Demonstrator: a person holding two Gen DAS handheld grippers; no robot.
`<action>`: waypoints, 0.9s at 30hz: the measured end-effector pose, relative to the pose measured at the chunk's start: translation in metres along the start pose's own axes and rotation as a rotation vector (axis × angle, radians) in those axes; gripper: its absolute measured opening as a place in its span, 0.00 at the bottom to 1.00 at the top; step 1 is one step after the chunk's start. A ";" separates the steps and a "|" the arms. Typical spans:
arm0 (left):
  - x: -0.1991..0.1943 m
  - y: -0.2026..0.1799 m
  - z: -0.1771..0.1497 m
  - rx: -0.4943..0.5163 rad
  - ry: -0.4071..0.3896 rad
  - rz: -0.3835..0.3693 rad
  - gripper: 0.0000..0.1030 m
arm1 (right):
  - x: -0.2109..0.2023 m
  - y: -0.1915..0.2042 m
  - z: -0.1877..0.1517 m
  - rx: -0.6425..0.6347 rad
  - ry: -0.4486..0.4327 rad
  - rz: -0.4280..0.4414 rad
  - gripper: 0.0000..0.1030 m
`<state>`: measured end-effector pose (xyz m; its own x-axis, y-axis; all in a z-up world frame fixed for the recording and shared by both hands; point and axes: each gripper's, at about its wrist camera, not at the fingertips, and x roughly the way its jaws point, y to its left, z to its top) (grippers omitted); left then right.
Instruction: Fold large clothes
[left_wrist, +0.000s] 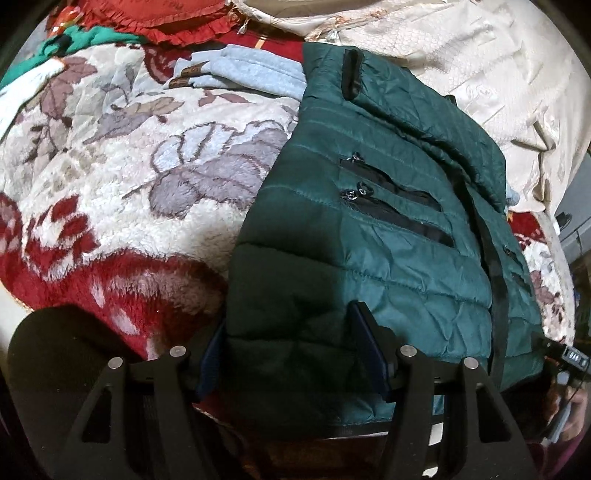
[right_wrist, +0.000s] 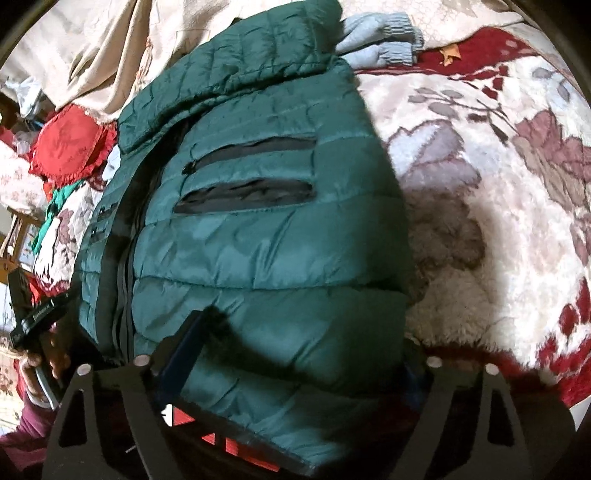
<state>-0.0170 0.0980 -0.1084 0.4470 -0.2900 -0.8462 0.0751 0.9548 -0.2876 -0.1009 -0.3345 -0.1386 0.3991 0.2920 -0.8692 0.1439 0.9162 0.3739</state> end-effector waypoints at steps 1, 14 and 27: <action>0.000 -0.001 0.000 0.006 0.000 0.005 0.43 | -0.001 -0.001 0.000 0.000 -0.007 0.000 0.83; 0.001 -0.003 -0.001 0.013 -0.004 0.021 0.43 | -0.015 0.023 0.006 -0.149 -0.050 -0.034 0.43; -0.040 -0.012 0.016 0.050 -0.095 -0.008 0.00 | -0.043 0.037 0.015 -0.183 -0.146 -0.011 0.19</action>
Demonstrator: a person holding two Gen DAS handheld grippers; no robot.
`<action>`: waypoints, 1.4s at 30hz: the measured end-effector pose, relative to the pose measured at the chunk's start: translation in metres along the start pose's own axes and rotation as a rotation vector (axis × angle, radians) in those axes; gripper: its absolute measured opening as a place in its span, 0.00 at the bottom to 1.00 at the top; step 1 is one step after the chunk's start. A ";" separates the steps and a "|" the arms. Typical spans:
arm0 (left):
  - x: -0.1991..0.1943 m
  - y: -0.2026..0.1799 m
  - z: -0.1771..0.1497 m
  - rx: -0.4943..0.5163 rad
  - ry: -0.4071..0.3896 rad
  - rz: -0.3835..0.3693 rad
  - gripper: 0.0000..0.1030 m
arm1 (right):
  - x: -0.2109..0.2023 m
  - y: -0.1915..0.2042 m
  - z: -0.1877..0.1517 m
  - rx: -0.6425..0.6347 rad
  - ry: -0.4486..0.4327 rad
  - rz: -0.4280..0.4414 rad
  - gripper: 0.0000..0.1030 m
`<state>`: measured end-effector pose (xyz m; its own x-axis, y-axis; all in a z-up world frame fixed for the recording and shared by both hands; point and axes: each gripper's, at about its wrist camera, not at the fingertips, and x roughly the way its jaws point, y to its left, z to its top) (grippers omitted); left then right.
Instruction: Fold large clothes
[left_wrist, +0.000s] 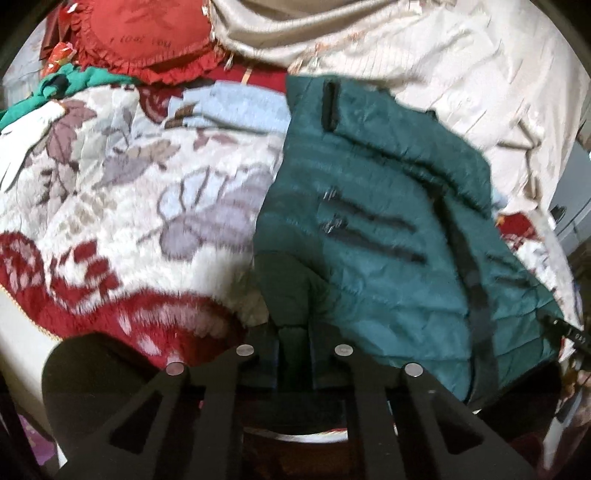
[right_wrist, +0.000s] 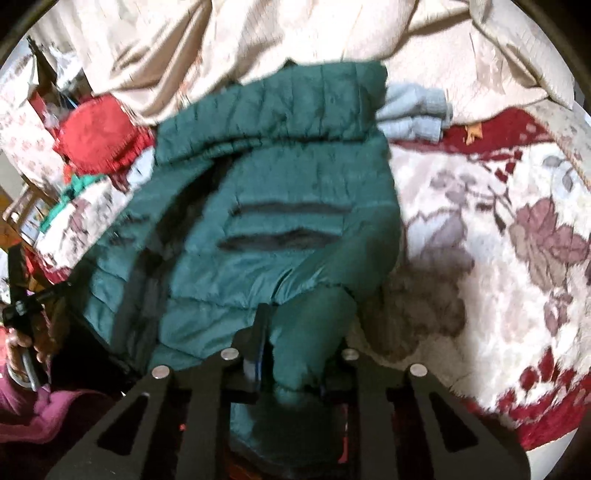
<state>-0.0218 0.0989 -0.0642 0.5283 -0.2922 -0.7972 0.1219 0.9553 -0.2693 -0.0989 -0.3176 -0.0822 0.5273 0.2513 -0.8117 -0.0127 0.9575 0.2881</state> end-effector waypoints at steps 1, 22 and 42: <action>-0.005 -0.001 0.004 -0.003 -0.014 -0.007 0.00 | -0.006 0.002 0.004 -0.003 -0.015 0.009 0.19; -0.037 -0.019 0.121 -0.046 -0.240 -0.070 0.00 | -0.053 0.002 0.106 0.027 -0.223 0.070 0.19; 0.078 -0.050 0.273 -0.045 -0.300 0.110 0.00 | 0.045 -0.039 0.276 0.087 -0.258 -0.138 0.19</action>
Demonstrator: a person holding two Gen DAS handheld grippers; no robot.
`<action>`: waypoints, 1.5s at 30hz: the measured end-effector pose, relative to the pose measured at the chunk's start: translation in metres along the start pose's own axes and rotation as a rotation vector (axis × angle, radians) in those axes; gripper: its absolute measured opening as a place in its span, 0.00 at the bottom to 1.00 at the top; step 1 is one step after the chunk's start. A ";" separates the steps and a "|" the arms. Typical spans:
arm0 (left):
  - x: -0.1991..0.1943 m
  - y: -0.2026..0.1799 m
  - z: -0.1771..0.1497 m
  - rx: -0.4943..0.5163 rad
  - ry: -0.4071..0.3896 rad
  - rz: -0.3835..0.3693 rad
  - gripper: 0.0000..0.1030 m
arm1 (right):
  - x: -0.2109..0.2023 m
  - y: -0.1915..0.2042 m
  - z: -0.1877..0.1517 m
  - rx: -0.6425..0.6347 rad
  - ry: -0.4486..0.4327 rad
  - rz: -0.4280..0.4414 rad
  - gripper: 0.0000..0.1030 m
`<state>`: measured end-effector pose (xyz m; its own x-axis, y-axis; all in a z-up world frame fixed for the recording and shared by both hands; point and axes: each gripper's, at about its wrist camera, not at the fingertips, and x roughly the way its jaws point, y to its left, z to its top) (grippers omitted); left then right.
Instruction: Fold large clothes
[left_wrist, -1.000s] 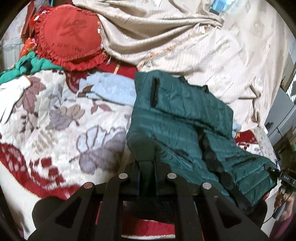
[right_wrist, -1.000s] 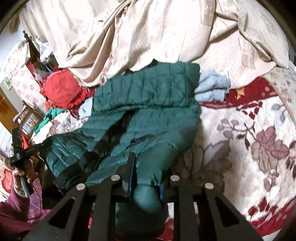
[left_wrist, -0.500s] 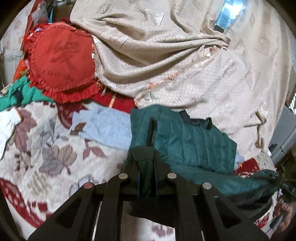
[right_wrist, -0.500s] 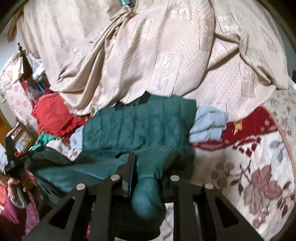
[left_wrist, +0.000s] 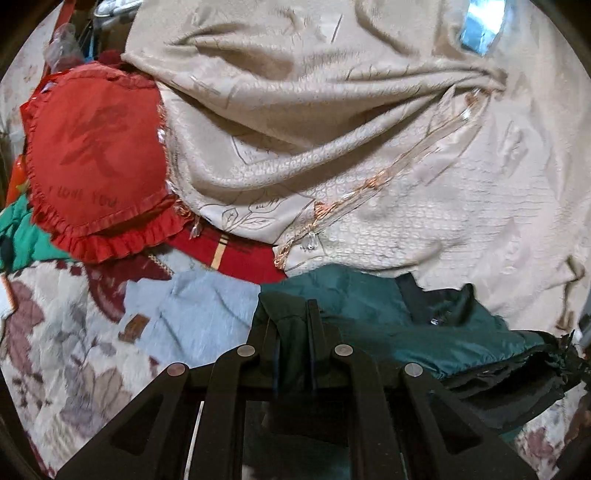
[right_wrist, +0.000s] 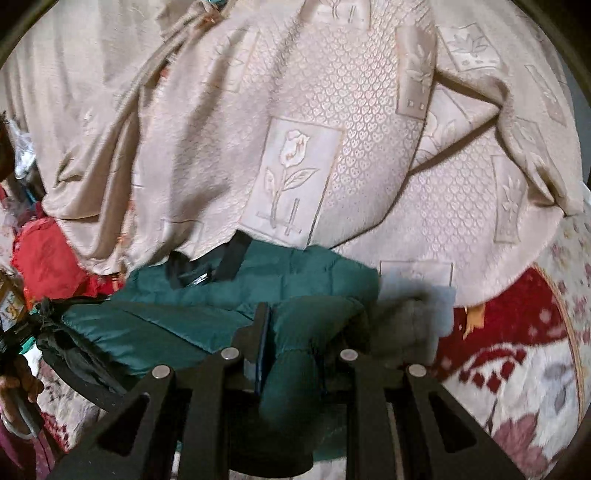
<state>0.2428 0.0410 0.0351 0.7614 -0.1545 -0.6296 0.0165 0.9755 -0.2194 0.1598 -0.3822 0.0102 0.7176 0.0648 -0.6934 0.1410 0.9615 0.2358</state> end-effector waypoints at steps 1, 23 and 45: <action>0.008 -0.001 0.002 -0.003 0.006 0.007 0.00 | 0.014 -0.002 0.006 -0.001 0.017 -0.012 0.19; 0.005 0.010 -0.009 0.016 -0.034 -0.145 0.38 | 0.143 -0.017 0.028 0.105 0.145 -0.109 0.22; 0.110 -0.033 -0.027 0.107 0.080 0.064 0.35 | 0.117 0.066 0.030 -0.279 0.061 -0.047 0.74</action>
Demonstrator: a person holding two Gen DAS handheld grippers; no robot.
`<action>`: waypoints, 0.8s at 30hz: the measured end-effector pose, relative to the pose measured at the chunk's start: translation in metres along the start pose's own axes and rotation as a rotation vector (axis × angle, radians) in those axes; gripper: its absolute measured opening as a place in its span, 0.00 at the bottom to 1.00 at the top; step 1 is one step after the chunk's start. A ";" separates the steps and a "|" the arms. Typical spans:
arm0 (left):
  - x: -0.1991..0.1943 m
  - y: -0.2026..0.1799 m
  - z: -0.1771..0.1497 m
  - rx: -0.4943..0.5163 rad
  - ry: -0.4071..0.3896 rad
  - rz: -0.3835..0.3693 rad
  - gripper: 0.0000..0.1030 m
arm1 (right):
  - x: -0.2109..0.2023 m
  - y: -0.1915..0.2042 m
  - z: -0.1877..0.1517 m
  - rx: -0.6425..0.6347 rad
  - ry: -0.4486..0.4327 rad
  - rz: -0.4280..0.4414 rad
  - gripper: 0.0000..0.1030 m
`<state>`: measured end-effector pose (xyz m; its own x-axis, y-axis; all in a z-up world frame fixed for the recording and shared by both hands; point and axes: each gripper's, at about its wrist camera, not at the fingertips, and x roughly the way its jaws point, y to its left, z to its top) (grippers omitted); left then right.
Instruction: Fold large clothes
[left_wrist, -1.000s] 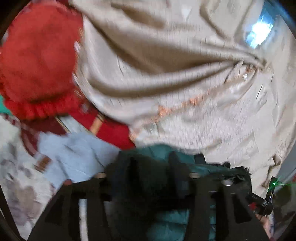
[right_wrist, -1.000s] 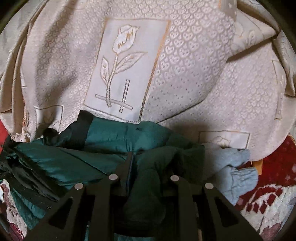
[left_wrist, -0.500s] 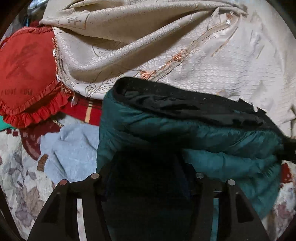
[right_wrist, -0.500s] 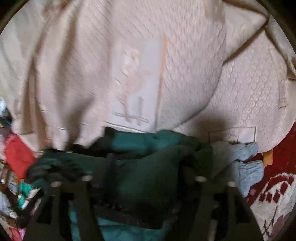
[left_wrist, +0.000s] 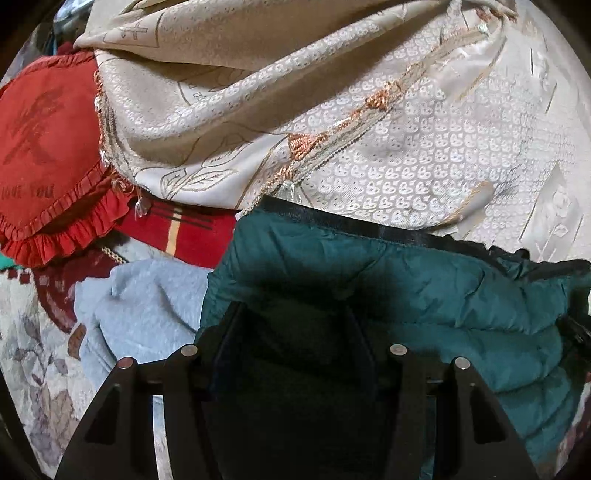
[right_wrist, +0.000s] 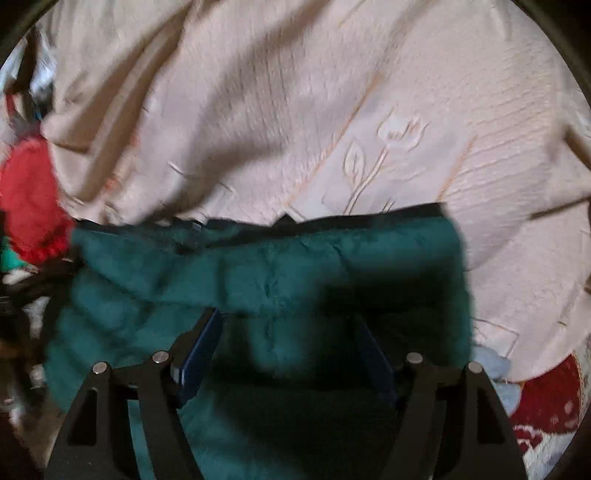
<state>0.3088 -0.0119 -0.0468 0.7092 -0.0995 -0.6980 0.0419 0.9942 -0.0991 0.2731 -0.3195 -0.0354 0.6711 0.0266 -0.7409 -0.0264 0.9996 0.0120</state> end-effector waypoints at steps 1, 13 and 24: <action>0.003 -0.001 0.000 0.009 -0.001 0.007 0.35 | 0.016 -0.003 0.002 0.008 0.012 -0.028 0.75; 0.018 -0.003 -0.007 0.056 -0.010 0.033 0.36 | 0.040 -0.010 -0.007 0.071 0.035 -0.023 0.78; 0.022 -0.006 -0.005 0.055 -0.015 0.031 0.37 | 0.013 -0.047 -0.010 0.149 -0.027 -0.088 0.79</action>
<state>0.3205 -0.0203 -0.0652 0.7209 -0.0686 -0.6896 0.0584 0.9976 -0.0383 0.2754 -0.3658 -0.0520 0.6854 -0.0629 -0.7254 0.1419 0.9887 0.0483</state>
